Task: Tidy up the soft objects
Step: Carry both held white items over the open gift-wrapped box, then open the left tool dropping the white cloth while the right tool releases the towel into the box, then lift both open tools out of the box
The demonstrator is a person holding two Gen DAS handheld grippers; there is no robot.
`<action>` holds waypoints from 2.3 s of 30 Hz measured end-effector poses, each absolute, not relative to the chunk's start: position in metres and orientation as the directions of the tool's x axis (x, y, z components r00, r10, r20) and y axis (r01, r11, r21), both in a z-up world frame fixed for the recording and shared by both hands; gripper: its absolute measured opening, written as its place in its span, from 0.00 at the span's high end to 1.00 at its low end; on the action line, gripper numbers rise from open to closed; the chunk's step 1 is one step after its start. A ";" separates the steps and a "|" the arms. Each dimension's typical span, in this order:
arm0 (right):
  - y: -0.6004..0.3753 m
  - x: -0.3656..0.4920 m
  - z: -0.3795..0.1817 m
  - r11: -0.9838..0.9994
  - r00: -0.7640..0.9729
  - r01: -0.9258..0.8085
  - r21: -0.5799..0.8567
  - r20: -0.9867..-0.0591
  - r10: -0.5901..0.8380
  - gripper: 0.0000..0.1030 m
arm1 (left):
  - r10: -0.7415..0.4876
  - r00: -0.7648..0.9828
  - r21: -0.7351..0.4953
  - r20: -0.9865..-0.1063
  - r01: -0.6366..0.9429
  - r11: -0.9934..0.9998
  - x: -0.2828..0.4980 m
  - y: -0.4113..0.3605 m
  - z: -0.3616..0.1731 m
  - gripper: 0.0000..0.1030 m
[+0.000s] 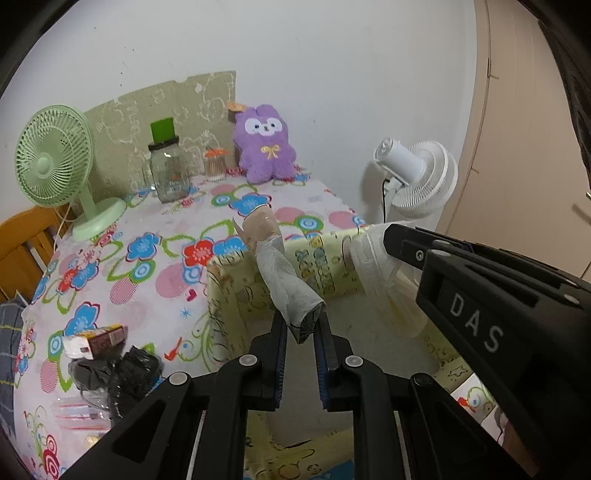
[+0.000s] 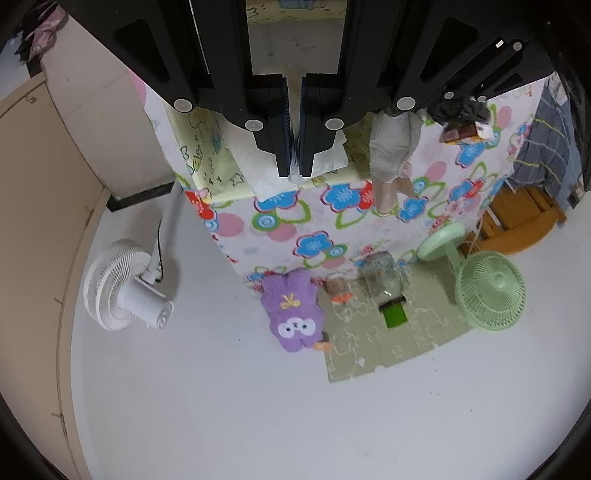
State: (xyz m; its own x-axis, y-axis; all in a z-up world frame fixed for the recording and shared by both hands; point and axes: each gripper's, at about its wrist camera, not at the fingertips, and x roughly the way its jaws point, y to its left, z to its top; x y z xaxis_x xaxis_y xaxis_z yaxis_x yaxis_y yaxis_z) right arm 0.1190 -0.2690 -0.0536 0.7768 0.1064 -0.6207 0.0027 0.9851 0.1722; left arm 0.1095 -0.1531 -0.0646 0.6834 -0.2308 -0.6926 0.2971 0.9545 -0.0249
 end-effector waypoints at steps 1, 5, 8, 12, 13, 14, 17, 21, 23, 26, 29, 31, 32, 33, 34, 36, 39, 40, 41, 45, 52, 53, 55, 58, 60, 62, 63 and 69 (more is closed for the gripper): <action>-0.270 0.120 -0.057 0.985 0.771 0.006 0.173 -0.628 0.105 0.93 | -0.228 0.680 -0.022 -0.697 0.298 0.954 0.110 -0.155 -0.067 0.88; -0.274 0.124 -0.069 0.985 0.754 0.019 0.173 -0.650 0.099 0.93 | -0.213 0.664 -0.009 -0.716 0.297 0.955 0.112 -0.160 -0.076 0.85; -0.277 0.128 -0.077 0.984 0.742 0.028 0.174 -0.663 0.096 0.93 | -0.208 0.648 -0.010 -0.733 0.295 0.956 0.115 -0.163 -0.081 0.70; -0.282 0.132 -0.083 0.983 0.734 0.031 0.183 -0.672 0.102 0.94 | -0.196 0.649 0.007 -0.735 0.296 0.955 0.117 -0.169 -0.084 0.58; -0.283 0.133 -0.084 0.982 0.734 0.031 0.186 -0.672 0.104 0.94 | -0.195 0.649 0.009 -0.735 0.297 0.955 0.118 -0.170 -0.084 0.53; -0.284 0.134 -0.085 0.982 0.733 0.030 0.188 -0.672 0.106 0.94 | -0.195 0.648 0.010 -0.736 0.299 0.954 0.118 -0.171 -0.084 0.48; -0.286 0.136 -0.087 0.978 0.731 0.032 0.205 -0.672 0.117 0.94 | -0.206 0.645 0.004 -0.736 0.308 0.951 0.120 -0.173 -0.084 0.38; -0.288 0.140 -0.088 0.975 0.714 0.019 0.221 -0.686 0.142 0.75 | -0.224 0.639 -0.009 -0.736 0.322 0.947 0.121 -0.175 -0.083 0.30; -0.288 0.140 -0.088 0.973 0.711 0.020 0.230 -0.688 0.148 0.54 | -0.214 0.643 -0.002 -0.736 0.314 0.950 0.121 -0.176 -0.082 0.28; -0.290 0.136 -0.083 0.973 0.736 0.038 0.227 -0.665 0.126 0.35 | -0.210 0.646 -0.002 -0.734 0.306 0.952 0.122 -0.174 -0.080 0.23; -0.288 0.133 -0.078 0.978 0.743 0.032 0.206 -0.660 0.115 0.34 | -0.203 0.655 0.000 -0.728 0.296 0.955 0.121 -0.172 -0.077 0.19; -0.285 0.132 -0.075 0.981 0.744 0.028 0.194 -0.659 0.109 0.33 | -0.204 0.658 -0.004 -0.725 0.292 0.957 0.121 -0.170 -0.074 0.17; -0.284 0.130 -0.074 0.981 0.746 0.028 0.190 -0.658 0.106 0.33 | -0.195 0.663 0.002 -0.723 0.285 0.959 0.120 -0.169 -0.072 0.14; -0.284 0.129 -0.072 0.982 0.748 0.028 0.186 -0.656 0.103 0.33 | -0.190 0.667 0.005 -0.721 0.279 0.960 0.120 -0.167 -0.071 0.13; -0.283 0.127 -0.070 0.983 0.751 0.024 0.183 -0.652 0.103 0.33 | -0.194 0.668 0.002 -0.719 0.281 0.960 0.119 -0.166 -0.069 0.13; -0.281 0.124 -0.066 0.983 0.757 0.021 0.182 -0.646 0.103 0.29 | -0.200 0.669 -0.006 -0.716 0.280 0.960 0.118 -0.164 -0.067 0.13; -0.281 0.118 -0.060 0.982 0.771 0.023 0.189 -0.628 0.103 0.24 | -0.204 0.674 -0.012 -0.710 0.279 0.960 0.114 -0.161 -0.063 0.12; -0.280 0.116 -0.057 0.981 0.775 0.023 0.191 -0.623 0.103 0.23 | -0.202 0.677 -0.009 -0.707 0.276 0.961 0.113 -0.161 -0.061 0.11; -0.279 0.115 -0.056 0.981 0.777 0.022 0.191 -0.621 0.103 0.23 | -0.199 0.681 -0.007 -0.705 0.274 0.962 0.111 -0.160 -0.060 0.10; -0.275 0.108 -0.048 0.982 0.788 0.017 0.191 -0.607 0.104 0.21 | -0.198 0.692 -0.010 -0.694 0.266 0.964 0.106 -0.154 -0.054 0.08; -0.268 0.093 -0.035 0.979 0.814 0.022 0.201 -0.573 0.100 0.12 | -0.193 0.709 -0.013 -0.678 0.251 0.968 0.098 -0.142 -0.044 0.05; -0.266 0.092 -0.034 0.980 0.816 0.022 0.200 -0.570 0.098 0.11 | -0.191 0.713 -0.013 -0.675 0.248 0.969 0.096 -0.140 -0.043 0.05; -0.263 0.089 -0.031 0.981 0.820 0.018 0.195 -0.563 0.097 0.09 | -0.190 0.714 -0.016 -0.673 0.243 0.970 0.094 -0.137 -0.041 0.03; -0.257 0.083 -0.027 0.982 0.828 0.011 0.190 -0.552 0.097 0.08 | -0.184 0.720 -0.016 -0.669 0.233 0.972 0.091 -0.130 -0.037 0.00; -0.255 0.080 -0.024 0.982 0.832 0.007 0.191 -0.545 0.101 0.07 | -0.186 0.723 -0.020 -0.665 0.231 0.973 0.088 -0.125 -0.035 0.00; -0.251 0.076 -0.021 0.981 0.837 0.005 0.194 -0.538 0.102 0.06 | -0.185 0.727 -0.019 -0.661 0.231 0.973 0.085 -0.122 -0.032 0.00; -0.249 0.075 -0.020 0.981 0.839 0.004 0.195 -0.534 0.103 0.06 | -0.185 0.732 -0.016 -0.655 0.230 0.973 0.083 -0.120 -0.030 0.00; -0.240 0.064 -0.012 0.980 0.851 -0.002 0.199 -0.514 0.106 0.05 | -0.186 0.754 -0.015 -0.630 0.227 0.974 0.075 -0.108 -0.020 0.00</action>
